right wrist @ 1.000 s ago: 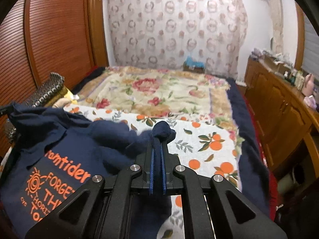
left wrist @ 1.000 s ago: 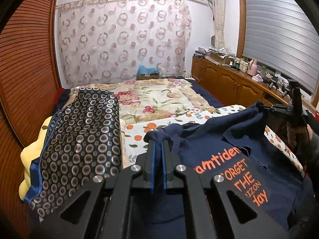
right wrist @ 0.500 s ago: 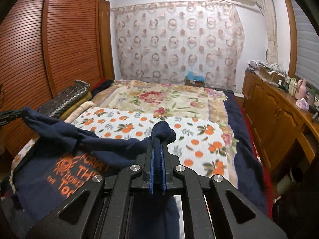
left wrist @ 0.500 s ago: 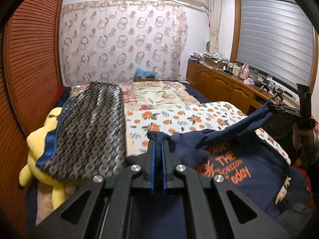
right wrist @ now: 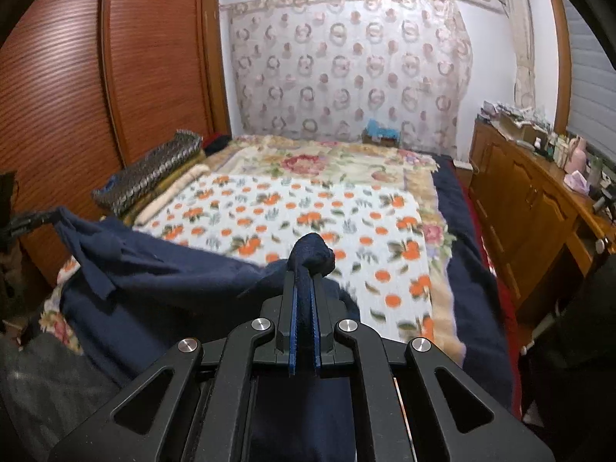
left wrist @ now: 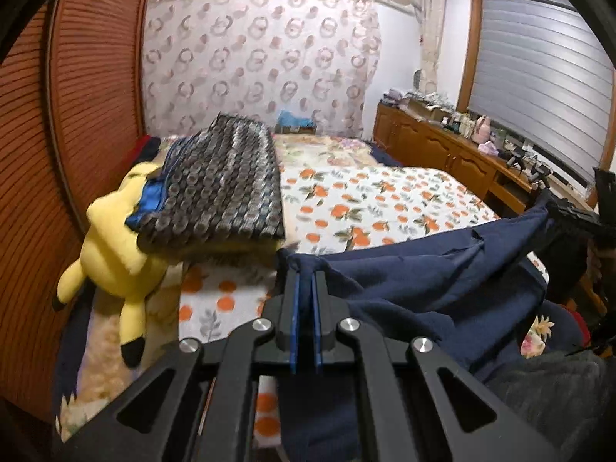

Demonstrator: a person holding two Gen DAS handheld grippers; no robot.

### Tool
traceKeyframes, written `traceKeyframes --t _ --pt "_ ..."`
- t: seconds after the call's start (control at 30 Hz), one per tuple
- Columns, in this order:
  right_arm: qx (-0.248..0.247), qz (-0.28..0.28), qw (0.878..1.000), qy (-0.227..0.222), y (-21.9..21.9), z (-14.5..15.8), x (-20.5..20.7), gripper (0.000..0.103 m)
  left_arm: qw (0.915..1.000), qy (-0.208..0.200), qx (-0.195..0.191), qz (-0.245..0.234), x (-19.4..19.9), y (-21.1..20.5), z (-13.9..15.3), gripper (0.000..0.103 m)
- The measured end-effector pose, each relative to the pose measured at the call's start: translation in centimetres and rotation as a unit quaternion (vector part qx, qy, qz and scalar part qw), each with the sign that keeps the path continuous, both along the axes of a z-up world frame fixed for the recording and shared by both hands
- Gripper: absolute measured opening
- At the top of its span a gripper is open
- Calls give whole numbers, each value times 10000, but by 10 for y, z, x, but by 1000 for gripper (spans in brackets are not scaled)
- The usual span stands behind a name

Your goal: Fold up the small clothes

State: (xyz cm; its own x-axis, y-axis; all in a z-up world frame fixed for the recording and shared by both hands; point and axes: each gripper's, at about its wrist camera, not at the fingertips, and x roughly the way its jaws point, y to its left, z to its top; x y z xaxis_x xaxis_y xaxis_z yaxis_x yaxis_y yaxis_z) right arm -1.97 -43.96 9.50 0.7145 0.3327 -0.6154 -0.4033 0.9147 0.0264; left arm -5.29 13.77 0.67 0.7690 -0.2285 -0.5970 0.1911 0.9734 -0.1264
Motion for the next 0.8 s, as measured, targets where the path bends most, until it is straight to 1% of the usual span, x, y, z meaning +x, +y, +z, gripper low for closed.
traceKeyframes --t 0.1,0.17,0.27,0.33,0.4,0.53,0.57,0.6,0.67,0.73,0.8 --pt "-68 -38 9994 351 -4 -22 -5 3 9999 170 -32 -5 1 5 -11 4" --pt "-213 -53 9977 635 -4 -43 -7 3 9995 277 -121 -53 3 8 -16 4" --pt "-337 -109 9952 914 -7 -67 -5 3 9990 417 -129 -30 8 9 -21 4" --pt "-372 -119 9942 999 -8 -76 -5 3 9991 410 -91 -44 9 9 -20 5" --pt "-376 -116 9940 1019 -10 -78 -5 3 9991 414 -3 -39 10 8 -19 10" --pt "-417 -79 9939 1017 -11 -77 -7 5 9996 264 13 -60 8 12 -9 14" --pt "-456 -91 9936 1025 -11 -76 -7 6 9998 216 -26 -38 8 15 -5 22" --pt "-466 -91 9936 1021 -11 -74 -7 6 9999 163 -50 -10 9 17 -2 32" --pt "-429 -73 9942 985 -12 -69 -8 7 9998 173 44 28 15 17 0 38" --pt "-430 -80 9947 931 -13 -64 -9 10 9997 224 93 -35 25 16 -2 38" --pt "-437 -99 9956 820 -13 -58 -8 23 9992 369 51 -134 40 14 -9 38"
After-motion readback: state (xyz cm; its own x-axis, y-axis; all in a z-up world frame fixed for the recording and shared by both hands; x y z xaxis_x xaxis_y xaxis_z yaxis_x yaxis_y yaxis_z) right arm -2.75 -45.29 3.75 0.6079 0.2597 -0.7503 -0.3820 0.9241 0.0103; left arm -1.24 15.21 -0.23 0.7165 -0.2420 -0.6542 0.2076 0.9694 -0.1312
